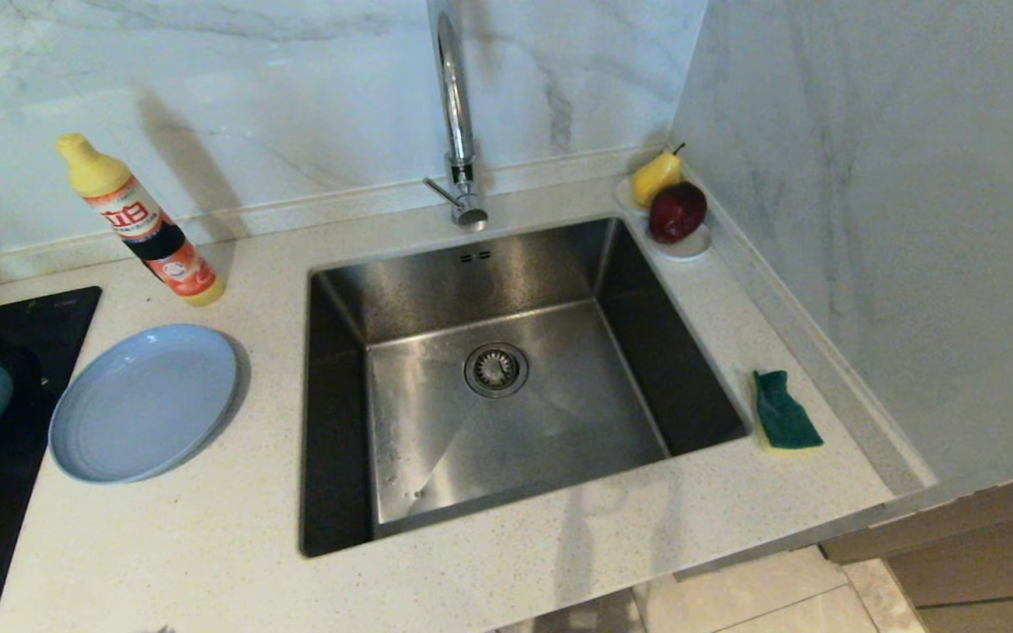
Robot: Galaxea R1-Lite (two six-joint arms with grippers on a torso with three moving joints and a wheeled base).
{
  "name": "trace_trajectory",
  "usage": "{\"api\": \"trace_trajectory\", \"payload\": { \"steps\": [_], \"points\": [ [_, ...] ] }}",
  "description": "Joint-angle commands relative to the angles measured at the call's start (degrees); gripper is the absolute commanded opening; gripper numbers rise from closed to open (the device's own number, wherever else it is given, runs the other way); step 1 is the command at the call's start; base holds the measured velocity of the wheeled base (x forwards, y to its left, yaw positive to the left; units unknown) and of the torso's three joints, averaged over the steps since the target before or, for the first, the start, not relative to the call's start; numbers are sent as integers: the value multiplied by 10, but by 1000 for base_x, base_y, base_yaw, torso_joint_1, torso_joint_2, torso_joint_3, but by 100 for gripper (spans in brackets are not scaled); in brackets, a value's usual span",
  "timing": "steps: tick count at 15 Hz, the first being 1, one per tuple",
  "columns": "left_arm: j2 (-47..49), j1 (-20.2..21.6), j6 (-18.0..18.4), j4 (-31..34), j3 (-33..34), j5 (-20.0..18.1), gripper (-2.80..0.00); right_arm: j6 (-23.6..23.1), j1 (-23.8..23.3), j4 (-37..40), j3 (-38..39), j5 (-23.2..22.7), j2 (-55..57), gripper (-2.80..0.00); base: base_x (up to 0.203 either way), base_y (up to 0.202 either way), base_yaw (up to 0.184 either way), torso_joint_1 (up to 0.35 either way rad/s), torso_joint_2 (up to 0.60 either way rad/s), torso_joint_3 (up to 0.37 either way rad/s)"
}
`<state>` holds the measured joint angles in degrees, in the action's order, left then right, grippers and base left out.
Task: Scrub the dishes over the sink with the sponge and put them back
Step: Place the bowl on the plate
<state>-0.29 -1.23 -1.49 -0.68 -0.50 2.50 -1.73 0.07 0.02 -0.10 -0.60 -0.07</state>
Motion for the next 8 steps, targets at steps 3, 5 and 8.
{"api": "trace_trajectory", "payload": {
  "steps": [3, 5, 8],
  "points": [
    [22, 0, 19, -1, -160, 40, -280, 0, 0, 0, 0, 0, 0, -280, 0, 0, 0, 0, 0, 0],
    [79, 0, 56, 19, -278, 72, -280, 0, 0, 0, 0, 0, 0, -280, 0, 0, 0, 0, 0, 0],
    [250, 0, 81, 20, -379, 137, -280, 0, 0, 0, 0, 0, 0, -280, 0, 0, 0, 0, 0, 0]
  ]
}}
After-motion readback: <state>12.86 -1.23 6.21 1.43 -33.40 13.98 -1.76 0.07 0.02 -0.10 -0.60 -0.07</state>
